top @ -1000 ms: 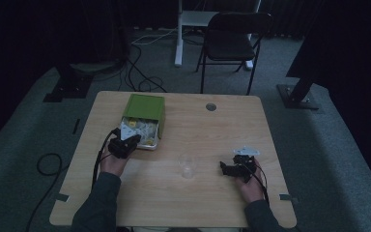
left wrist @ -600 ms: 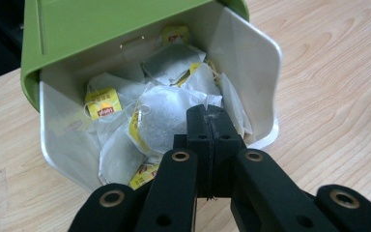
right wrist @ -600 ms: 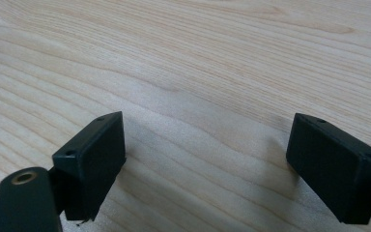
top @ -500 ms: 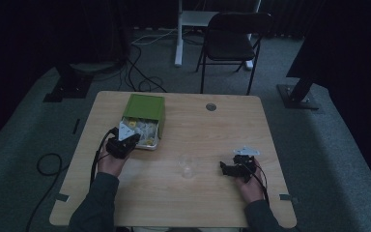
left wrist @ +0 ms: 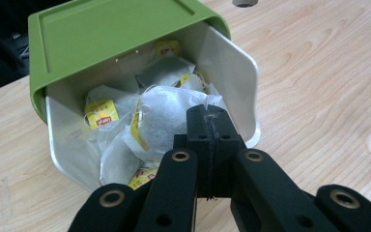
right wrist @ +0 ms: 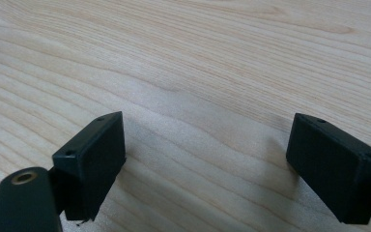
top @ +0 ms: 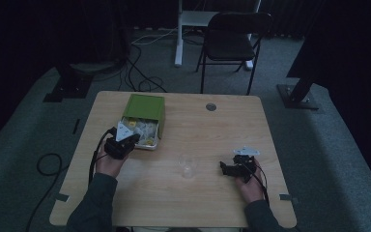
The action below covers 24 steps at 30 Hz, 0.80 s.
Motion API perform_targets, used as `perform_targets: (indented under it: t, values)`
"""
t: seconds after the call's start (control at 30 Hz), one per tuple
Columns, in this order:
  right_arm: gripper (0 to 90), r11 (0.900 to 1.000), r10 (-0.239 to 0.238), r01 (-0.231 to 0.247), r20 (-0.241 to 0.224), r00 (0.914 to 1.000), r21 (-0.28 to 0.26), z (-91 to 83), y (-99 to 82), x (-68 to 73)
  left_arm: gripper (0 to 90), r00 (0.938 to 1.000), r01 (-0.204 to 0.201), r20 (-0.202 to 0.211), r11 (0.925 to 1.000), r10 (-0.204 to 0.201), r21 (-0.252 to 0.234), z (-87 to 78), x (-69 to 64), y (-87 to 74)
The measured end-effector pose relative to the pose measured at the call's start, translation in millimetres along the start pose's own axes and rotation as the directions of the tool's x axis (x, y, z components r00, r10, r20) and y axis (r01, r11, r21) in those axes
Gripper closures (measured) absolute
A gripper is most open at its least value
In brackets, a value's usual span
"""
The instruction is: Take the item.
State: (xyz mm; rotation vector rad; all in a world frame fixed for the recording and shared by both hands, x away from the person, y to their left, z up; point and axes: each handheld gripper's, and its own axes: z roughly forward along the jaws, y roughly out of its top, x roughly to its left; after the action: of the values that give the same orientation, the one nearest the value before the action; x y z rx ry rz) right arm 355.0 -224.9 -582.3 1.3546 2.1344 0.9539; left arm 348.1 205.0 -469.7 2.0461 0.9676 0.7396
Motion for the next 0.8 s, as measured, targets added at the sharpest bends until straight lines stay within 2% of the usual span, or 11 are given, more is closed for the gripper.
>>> perform_targets:
  t: [0.23, 0.8]
  values:
    - [13.4, 1.0000, 0.000, 0.000, 0.000, 1.0000, 0.000, 0.0, 0.0, 0.0, 90.0, 0.9995, -0.007, 0.030, 0.9999, 0.007, -0.009, -5.5, -0.9, 5.0]
    - [13.4, 1.0000, 0.000, 0.000, 0.000, 1.0000, 0.000, 0.0, 0.0, 0.0, 90.0, 0.9968, -0.051, 0.060, 0.9983, 0.053, -0.028, -16.9, -12.0, 9.7]
